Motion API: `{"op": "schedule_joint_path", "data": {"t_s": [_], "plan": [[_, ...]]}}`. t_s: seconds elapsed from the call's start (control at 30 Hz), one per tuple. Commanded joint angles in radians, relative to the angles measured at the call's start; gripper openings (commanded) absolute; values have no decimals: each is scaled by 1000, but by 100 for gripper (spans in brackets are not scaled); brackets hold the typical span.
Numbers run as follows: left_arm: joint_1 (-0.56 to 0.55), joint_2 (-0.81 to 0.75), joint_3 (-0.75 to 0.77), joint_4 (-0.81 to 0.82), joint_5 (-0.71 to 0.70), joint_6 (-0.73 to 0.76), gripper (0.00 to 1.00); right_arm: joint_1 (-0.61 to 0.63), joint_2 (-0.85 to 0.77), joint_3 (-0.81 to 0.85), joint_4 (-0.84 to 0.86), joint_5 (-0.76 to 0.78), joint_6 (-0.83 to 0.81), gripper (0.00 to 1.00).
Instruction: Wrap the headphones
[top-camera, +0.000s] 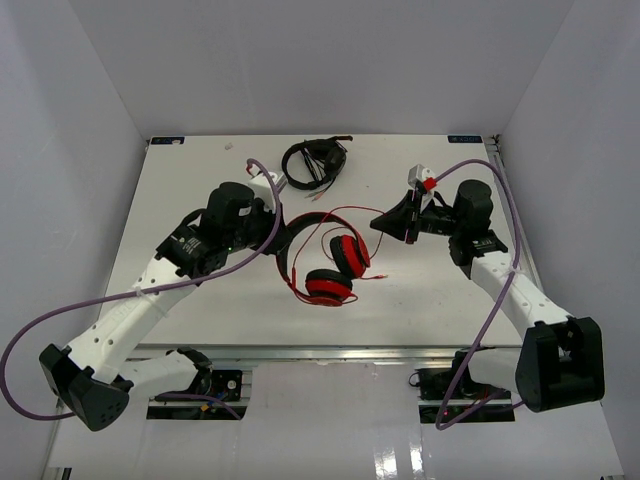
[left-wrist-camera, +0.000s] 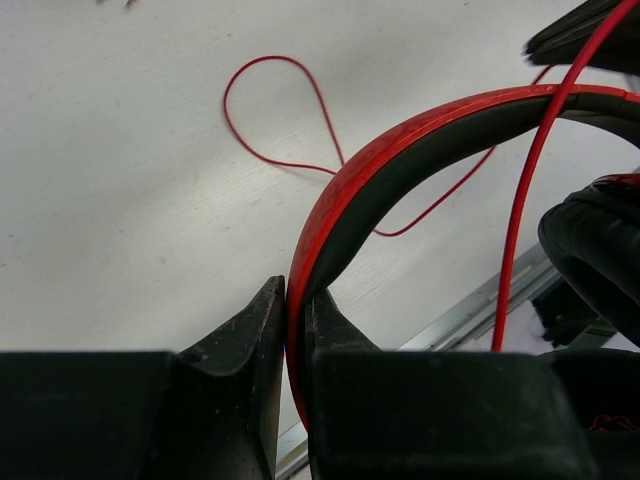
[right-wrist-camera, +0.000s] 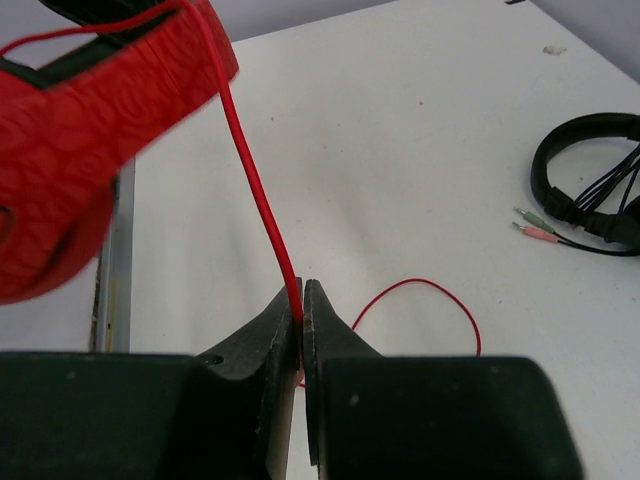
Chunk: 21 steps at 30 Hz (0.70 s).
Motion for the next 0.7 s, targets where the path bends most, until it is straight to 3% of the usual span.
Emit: {"op": "schedule_joint_path", "data": {"t_s": [0.0,0.27,0.67], "plan": [[-4,-42,88,91,122,-102,0,-3,44,-3,85,-54,50,10],[-4,-26,157,54,38,-114,0,-3,25,-63,214,-87,122,10],[-4,-33,149,10,-134,-61,0,-15,-9,-89,236,-52,135,8]]}}
